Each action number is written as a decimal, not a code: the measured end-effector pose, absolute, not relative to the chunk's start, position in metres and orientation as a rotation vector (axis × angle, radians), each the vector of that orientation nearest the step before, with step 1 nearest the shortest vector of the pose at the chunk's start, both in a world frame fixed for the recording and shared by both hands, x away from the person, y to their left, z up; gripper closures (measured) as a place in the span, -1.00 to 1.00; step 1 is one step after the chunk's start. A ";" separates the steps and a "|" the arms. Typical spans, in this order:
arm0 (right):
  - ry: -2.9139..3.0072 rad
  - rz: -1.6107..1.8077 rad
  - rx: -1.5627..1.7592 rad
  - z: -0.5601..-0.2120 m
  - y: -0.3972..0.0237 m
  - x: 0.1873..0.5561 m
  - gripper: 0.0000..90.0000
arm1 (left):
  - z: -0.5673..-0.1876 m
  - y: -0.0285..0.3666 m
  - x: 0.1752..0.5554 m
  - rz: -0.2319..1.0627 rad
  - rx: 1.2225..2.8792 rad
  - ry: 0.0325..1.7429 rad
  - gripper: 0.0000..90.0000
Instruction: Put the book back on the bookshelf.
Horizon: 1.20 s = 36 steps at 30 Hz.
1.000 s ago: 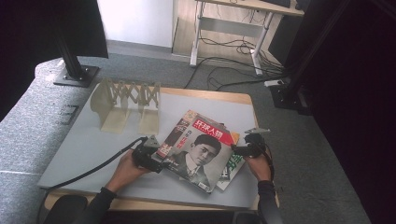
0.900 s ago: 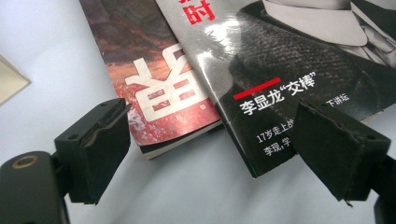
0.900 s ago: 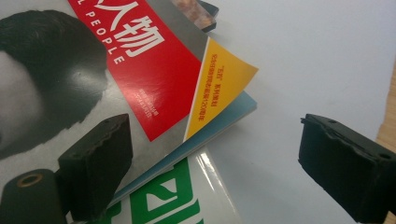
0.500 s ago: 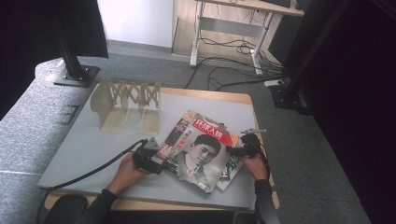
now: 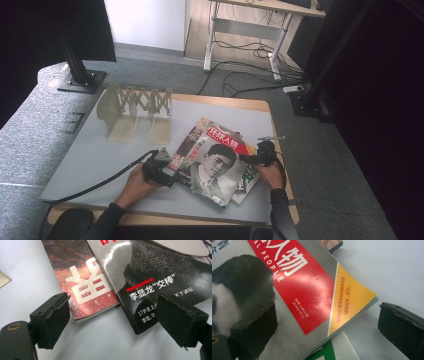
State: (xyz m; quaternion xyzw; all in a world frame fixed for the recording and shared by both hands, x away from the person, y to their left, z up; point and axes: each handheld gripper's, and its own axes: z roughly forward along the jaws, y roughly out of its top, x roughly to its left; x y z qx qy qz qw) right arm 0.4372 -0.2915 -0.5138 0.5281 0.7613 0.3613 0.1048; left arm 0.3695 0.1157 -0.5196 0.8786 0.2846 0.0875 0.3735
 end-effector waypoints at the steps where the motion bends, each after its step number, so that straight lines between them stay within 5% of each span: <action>1: 2.243 1.076 1.574 -0.515 -0.292 0.438 -0.95 | -0.520 0.116 0.369 0.225 2.250 0.728 -0.72; 6: 2.239 1.124 1.628 -0.518 -0.296 0.439 -0.93 | -0.520 0.116 0.369 0.227 2.250 0.728 -0.72; 11: 2.268 1.197 1.613 -0.518 -0.296 0.439 -0.69 | -0.520 0.115 0.369 0.227 2.250 0.727 -0.72; 27: 2.167 1.109 1.437 -0.492 -0.295 0.429 0.65 | -0.520 0.115 0.369 0.230 2.254 0.724 -0.72; 36: 2.151 1.125 1.385 -0.475 -0.287 0.422 0.87 | -0.520 0.115 0.369 0.228 2.253 0.725 -0.72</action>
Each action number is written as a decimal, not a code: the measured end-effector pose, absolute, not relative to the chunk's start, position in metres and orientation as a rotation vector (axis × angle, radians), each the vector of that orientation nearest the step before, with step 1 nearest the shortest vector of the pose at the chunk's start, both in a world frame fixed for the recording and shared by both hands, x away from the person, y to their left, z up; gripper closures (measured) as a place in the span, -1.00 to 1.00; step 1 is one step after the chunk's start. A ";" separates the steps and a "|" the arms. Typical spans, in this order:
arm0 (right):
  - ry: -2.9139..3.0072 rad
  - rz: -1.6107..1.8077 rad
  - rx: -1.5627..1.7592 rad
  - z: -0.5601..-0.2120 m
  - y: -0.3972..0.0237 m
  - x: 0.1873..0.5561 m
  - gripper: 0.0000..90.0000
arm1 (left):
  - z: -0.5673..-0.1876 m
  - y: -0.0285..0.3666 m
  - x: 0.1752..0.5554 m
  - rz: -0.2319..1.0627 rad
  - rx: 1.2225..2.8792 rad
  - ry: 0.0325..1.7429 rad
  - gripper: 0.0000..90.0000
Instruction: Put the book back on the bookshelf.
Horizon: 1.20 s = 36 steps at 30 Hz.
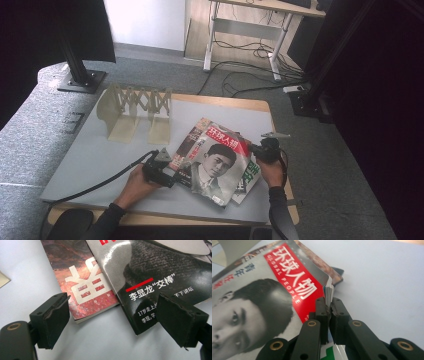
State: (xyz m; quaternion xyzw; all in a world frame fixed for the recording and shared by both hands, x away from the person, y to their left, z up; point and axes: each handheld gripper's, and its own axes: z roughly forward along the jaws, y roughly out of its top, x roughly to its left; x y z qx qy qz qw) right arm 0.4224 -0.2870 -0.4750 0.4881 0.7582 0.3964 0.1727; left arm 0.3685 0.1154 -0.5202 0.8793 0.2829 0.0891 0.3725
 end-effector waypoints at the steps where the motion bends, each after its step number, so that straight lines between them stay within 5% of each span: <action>1: 2.153 1.128 1.372 -0.472 -0.286 0.421 0.87 | -0.520 0.115 0.369 0.228 2.253 0.725 -0.72; 36: 2.161 1.196 1.036 -0.386 -0.248 0.390 0.88 | -0.496 0.117 0.379 0.213 2.234 0.681 -0.61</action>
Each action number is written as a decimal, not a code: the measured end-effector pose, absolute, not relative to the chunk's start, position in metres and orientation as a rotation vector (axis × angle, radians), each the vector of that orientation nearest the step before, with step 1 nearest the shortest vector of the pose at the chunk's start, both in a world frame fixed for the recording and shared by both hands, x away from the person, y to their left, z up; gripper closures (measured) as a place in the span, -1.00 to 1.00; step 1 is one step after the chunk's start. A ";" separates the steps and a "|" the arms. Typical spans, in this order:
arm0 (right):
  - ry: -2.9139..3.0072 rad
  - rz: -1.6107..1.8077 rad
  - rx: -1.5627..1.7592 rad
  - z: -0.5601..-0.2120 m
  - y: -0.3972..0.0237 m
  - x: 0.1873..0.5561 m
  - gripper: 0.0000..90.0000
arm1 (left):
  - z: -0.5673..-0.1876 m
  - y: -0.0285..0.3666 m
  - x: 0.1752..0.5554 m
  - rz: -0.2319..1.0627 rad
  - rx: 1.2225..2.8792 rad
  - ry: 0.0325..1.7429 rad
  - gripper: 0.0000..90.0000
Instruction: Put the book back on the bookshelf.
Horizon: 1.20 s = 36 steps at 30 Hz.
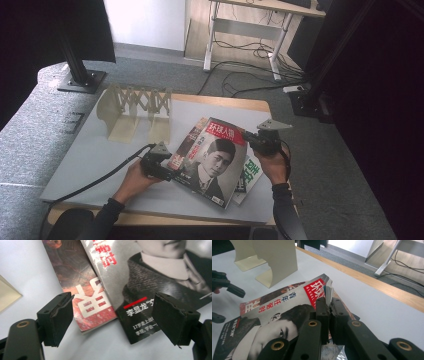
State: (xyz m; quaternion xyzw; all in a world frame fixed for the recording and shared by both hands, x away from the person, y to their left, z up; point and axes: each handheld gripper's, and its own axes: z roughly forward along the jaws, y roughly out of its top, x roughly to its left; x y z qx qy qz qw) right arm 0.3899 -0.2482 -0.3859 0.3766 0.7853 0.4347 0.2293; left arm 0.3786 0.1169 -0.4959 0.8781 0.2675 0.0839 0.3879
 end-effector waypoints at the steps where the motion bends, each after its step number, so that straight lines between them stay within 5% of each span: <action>1: 2.160 1.197 1.028 -0.384 -0.247 0.389 0.88 | -0.494 0.114 0.379 0.220 2.242 0.667 -0.60; 26: 2.166 1.231 0.855 -0.358 -0.234 0.367 0.89 | -0.494 0.081 0.417 0.044 2.260 0.592 -0.51; 36: 2.174 1.221 0.791 -0.354 -0.227 0.362 0.88 | -0.491 0.081 0.414 0.024 2.276 0.593 0.10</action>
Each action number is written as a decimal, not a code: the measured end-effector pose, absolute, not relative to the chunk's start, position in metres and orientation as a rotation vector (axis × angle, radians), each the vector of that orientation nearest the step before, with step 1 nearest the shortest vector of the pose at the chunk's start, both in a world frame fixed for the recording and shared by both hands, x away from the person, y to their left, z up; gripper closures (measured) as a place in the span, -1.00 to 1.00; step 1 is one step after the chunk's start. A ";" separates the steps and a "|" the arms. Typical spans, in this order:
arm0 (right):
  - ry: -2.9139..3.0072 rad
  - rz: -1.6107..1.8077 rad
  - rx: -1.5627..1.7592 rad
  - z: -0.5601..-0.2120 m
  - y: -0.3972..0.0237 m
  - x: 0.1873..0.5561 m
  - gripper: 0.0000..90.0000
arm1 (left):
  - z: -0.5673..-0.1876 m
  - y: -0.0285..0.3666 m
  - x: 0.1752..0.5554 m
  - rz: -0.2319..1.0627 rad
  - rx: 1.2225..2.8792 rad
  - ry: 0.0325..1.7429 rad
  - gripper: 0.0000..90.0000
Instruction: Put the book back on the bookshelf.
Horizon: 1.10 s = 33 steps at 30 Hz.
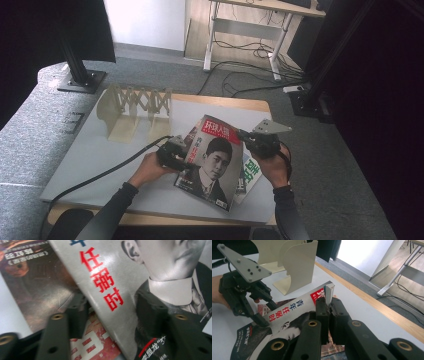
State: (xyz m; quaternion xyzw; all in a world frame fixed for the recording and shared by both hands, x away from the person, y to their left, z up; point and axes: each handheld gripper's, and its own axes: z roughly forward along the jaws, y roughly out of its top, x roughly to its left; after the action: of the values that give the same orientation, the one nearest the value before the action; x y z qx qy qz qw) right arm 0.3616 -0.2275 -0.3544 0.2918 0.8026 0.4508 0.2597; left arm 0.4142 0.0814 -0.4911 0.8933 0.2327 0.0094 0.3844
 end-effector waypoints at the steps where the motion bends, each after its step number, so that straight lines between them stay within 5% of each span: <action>1: 2.174 1.218 0.782 -0.354 -0.227 0.361 0.88 | -0.490 0.082 0.414 0.030 2.276 0.592 0.21; 10: 2.175 1.195 0.799 -0.354 -0.228 0.363 0.87 | -0.479 0.087 0.410 0.015 2.254 0.585 0.70; 22: 2.140 1.213 0.850 -0.347 -0.241 0.366 0.88 | -0.458 0.093 0.404 -0.021 2.186 0.557 0.78; 33: 2.074 1.225 0.834 -0.324 -0.242 0.368 0.89 | -0.437 0.104 0.404 0.092 2.101 0.556 0.86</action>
State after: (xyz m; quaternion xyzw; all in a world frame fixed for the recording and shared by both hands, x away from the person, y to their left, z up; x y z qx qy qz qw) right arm 0.3681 -0.2419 -0.3241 0.3129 0.7782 0.4597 0.2919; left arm 0.4043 0.1041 -0.4371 0.8553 0.2265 0.0374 0.4645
